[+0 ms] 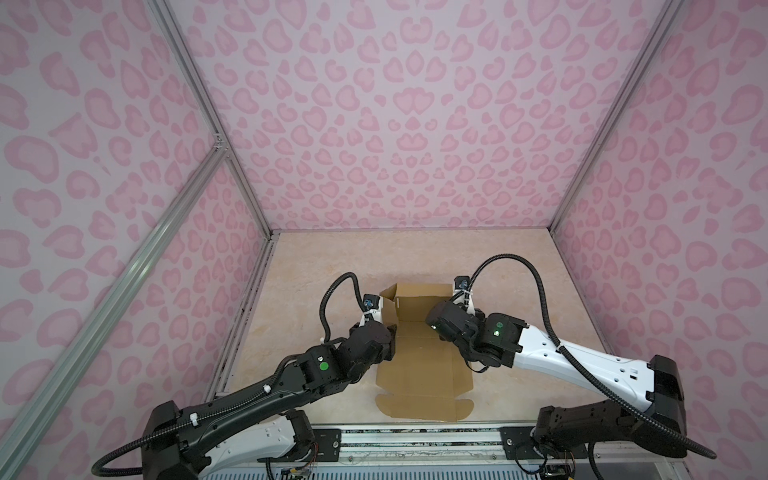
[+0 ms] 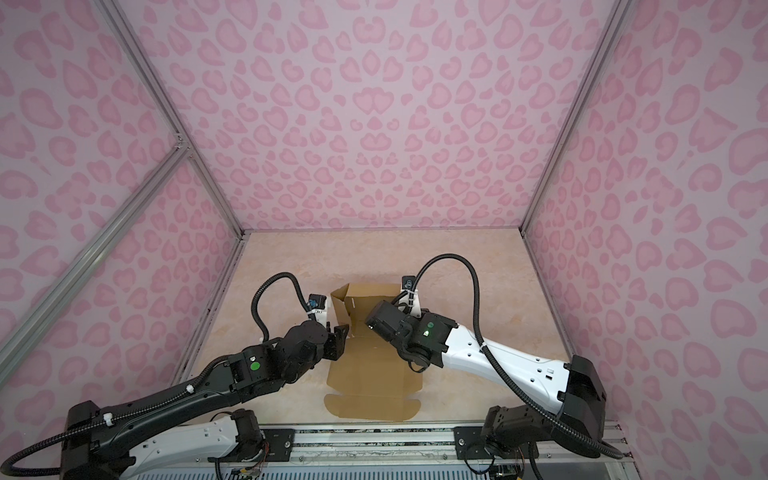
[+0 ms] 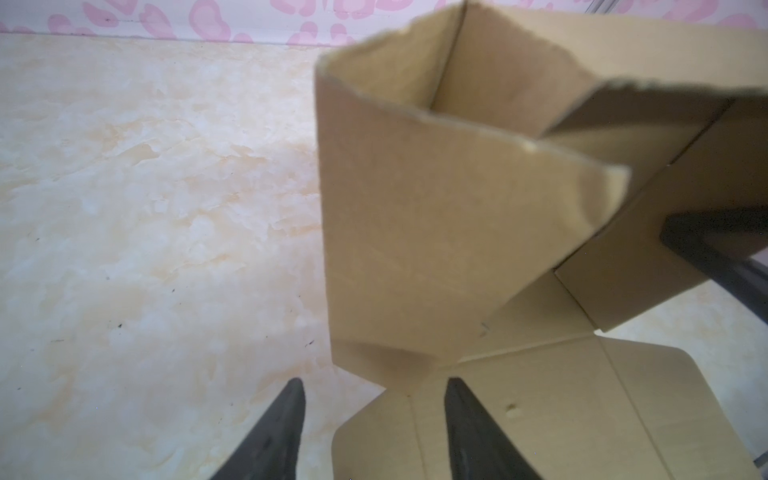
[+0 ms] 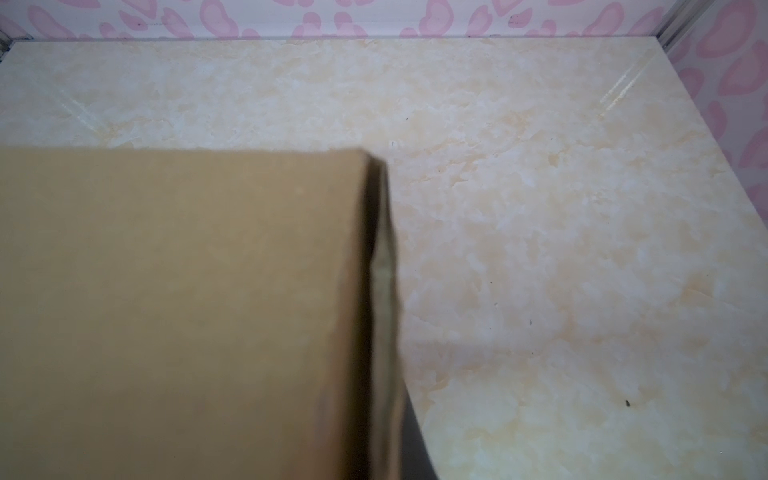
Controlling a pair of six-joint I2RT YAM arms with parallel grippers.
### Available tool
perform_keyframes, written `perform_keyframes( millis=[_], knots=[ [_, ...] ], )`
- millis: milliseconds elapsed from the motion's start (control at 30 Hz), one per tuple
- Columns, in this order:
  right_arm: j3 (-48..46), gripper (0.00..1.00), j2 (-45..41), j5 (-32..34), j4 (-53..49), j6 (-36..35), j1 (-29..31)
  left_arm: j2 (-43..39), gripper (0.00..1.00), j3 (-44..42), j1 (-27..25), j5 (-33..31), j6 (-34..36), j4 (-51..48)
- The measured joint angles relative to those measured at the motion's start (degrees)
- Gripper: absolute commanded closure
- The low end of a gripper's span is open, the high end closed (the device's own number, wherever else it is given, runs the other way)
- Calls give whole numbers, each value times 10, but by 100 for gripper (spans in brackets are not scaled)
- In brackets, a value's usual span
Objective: Fold the paper box
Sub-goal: 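Open the left gripper and draw it back toward the robot while the right holds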
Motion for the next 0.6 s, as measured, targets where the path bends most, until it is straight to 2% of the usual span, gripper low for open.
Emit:
perform_keyframes(
  millis=[367,600],
  knots=[
    [-8,100,-3,-1,5,-10,-2,-94,43,-44,14,59,56,47],
    [-29,100,-31,-1,16,-31,-10,-181,23,-8,28,69,119,-31]
  ],
)
